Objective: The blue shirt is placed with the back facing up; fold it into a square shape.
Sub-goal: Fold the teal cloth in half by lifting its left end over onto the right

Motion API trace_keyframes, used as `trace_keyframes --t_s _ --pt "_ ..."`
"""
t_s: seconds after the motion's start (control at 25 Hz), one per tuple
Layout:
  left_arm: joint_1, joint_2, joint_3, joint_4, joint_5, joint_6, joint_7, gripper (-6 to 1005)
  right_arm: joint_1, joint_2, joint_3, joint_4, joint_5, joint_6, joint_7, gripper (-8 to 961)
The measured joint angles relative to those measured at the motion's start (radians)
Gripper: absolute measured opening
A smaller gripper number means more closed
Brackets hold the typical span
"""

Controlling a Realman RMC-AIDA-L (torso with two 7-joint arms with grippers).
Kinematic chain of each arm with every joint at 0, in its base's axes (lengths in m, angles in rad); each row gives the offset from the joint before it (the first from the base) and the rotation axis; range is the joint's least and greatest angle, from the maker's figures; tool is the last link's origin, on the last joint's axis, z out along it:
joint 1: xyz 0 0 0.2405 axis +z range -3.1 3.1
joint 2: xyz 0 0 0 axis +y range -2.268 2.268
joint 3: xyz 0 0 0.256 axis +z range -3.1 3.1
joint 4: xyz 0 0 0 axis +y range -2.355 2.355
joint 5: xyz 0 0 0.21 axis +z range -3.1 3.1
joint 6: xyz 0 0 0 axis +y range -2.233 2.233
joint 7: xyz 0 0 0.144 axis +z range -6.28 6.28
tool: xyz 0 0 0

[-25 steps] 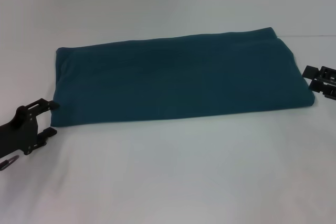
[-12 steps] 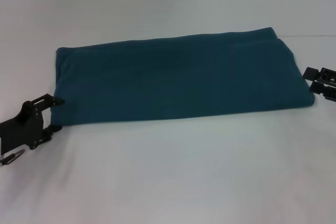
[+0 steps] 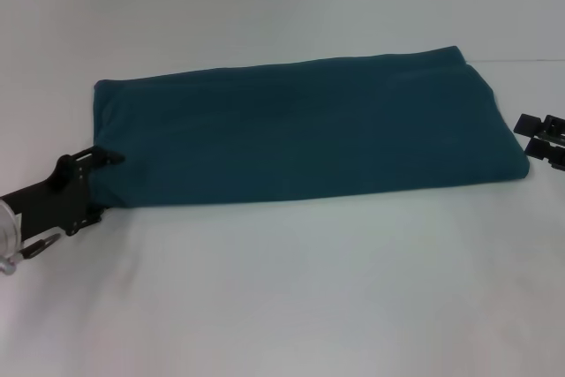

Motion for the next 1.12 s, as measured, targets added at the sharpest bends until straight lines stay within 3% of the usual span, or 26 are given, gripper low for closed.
trace_keyframes --t_s 0.6,0.88,1.12 --pt "-0.037 0.003 0.017 -0.027 -0.006 -0.057 0.008 749 -0.002 0.000 0.003 0.000 0.002 -0.005 -0.004 744" --pt "-0.019 -0.010 0.013 0.007 -0.061 -0.017 0.054 738 -0.004 0.001 0.005 0.000 0.005 -0.011 -0.004 744" --pt "-0.018 -0.005 0.015 0.003 -0.055 -0.014 0.053 414 -0.004 0.001 0.009 0.000 0.009 -0.011 -0.004 744"
